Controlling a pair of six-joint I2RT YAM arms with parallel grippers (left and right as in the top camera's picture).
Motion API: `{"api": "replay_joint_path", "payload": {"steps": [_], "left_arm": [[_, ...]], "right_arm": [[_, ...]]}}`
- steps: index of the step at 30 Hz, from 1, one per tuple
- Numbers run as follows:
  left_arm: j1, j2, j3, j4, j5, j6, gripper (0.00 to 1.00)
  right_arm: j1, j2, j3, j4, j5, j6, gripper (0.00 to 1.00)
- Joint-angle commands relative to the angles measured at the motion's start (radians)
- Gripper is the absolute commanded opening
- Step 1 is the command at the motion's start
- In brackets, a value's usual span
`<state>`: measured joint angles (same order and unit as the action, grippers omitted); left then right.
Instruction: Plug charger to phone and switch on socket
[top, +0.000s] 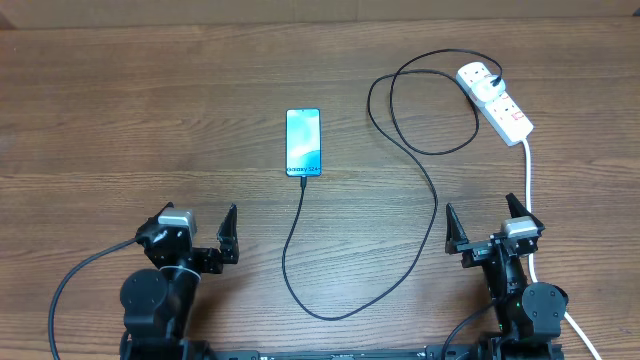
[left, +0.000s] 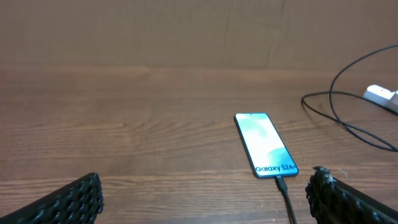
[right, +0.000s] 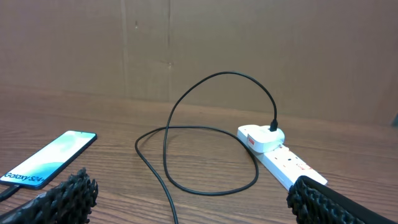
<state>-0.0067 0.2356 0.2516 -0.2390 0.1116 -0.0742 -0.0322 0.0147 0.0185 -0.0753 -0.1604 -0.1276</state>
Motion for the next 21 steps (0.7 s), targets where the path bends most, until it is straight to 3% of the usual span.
{"api": "replay_joint_path", "payload": {"steps": [1, 10, 14, 21], "left_arm": [[0.001, -0.047, -0.073, 0.063, -0.005, 0.014, 1.0], [0.001, -0.167, -0.224, 0.241, -0.077, -0.031, 1.0], [0.001, -0.22, -0.247, 0.217, -0.131, -0.088, 1.0], [0.001, -0.233, -0.247, 0.165, -0.169, -0.049, 1.0]], "right_arm": [[-0.005, -0.012, -0.01, 0.004, -0.002, -0.001, 1.0], [-0.005, -0.012, -0.01, 0.004, -0.002, -0.001, 1.0], [-0.005, -0.012, -0.01, 0.004, -0.002, -0.001, 1.0], [-0.005, -0.012, -0.01, 0.004, -0.002, -0.001, 1.0]]}}
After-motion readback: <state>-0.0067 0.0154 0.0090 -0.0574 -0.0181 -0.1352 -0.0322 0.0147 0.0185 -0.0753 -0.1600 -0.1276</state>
